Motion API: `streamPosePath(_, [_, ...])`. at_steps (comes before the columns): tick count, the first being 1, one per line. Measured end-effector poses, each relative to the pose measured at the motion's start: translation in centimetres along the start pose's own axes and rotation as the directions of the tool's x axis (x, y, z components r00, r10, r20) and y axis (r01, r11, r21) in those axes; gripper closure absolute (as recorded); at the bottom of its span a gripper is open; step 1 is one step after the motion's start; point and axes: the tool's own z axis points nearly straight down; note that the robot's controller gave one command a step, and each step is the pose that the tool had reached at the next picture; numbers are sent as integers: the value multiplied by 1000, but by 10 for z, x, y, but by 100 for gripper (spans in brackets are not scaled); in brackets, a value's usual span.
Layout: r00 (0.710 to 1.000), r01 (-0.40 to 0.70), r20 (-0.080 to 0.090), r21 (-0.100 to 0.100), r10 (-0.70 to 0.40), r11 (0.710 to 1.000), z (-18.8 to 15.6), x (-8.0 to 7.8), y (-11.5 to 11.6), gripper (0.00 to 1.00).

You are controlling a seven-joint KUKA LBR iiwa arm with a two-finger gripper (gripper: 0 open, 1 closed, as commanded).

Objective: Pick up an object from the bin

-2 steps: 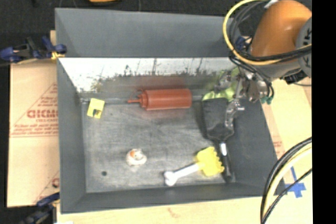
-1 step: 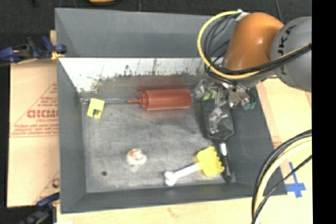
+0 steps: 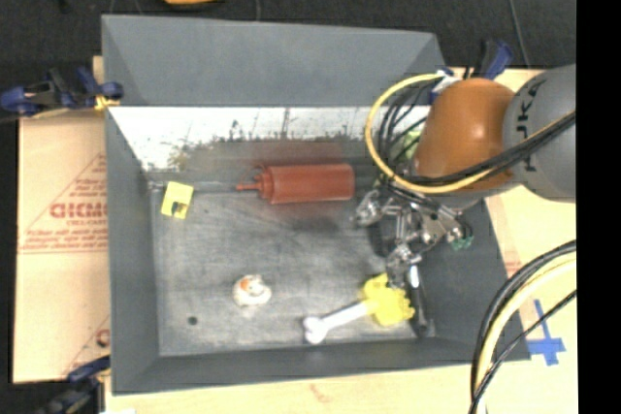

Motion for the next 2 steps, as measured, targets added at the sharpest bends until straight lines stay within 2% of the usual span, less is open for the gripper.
streamPosePath(1, [971,238,-2,0,-238,971,21,16,-6,100])
streamPosePath(2, [971,240,-2,1,-240,971,21,15,-5,0])
